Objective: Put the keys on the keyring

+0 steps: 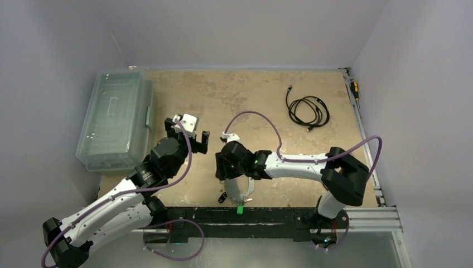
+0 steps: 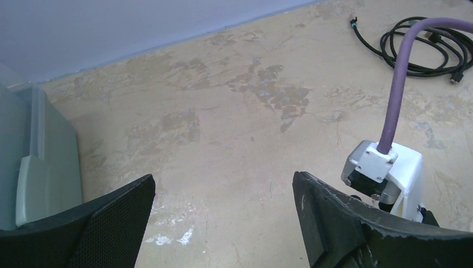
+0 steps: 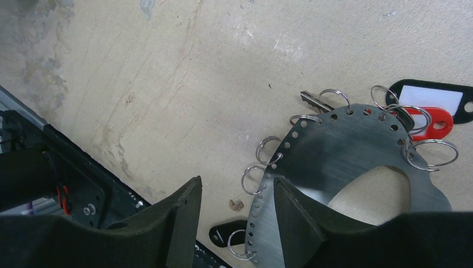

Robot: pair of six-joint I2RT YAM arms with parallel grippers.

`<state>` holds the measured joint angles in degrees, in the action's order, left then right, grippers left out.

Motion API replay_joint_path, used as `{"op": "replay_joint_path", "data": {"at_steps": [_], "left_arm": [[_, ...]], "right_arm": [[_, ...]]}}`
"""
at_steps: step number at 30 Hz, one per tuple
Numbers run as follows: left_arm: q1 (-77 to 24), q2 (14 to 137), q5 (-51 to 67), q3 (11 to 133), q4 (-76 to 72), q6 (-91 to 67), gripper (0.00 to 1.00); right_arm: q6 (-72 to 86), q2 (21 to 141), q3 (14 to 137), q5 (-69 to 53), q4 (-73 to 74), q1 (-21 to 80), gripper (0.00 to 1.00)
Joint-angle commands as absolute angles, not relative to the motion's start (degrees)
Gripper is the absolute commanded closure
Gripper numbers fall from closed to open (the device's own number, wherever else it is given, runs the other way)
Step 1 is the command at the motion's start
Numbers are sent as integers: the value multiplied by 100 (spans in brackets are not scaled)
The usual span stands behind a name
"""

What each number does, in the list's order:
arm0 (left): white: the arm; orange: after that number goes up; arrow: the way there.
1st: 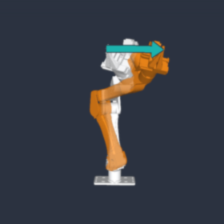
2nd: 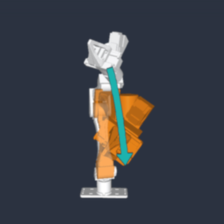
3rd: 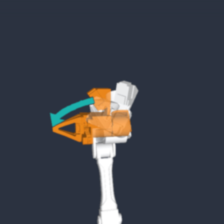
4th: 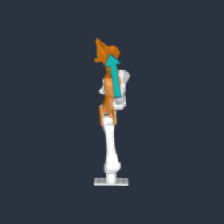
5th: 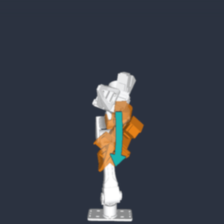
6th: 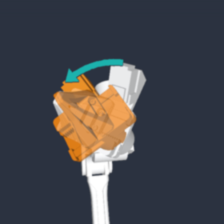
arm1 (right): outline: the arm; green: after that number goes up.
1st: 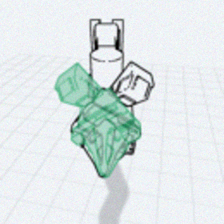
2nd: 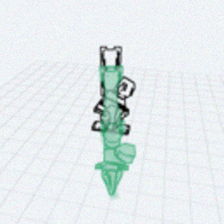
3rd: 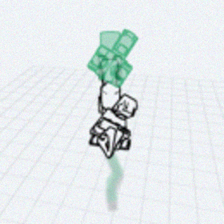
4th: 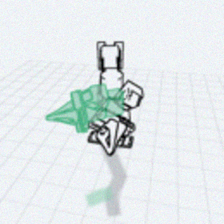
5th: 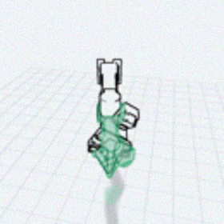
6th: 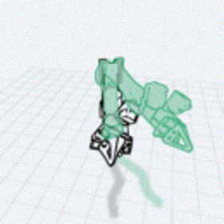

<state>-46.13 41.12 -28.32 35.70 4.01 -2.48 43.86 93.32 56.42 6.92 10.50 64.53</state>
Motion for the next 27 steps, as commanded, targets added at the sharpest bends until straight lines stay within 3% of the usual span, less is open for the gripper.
{"op": "replay_joint_path", "data": {"at_steps": [1,7,14,27], "left_arm": [[-4578,3991,-3139,3605,302,-338,7],[-4579,4047,-3051,3612,308,-313,7],[-4577,4000,-3122,3595,334,-279,7],[-4570,4081,-3236,3596,334,-249,7]], "right_arm": [[4451,9259,5461,750,39,6442,47],[4154,10111,6420,377,407,6647,47],[5117,10704,6265,643,1216,6632,45],[6208,8350,3980,1570,2625,6215,44]]}}
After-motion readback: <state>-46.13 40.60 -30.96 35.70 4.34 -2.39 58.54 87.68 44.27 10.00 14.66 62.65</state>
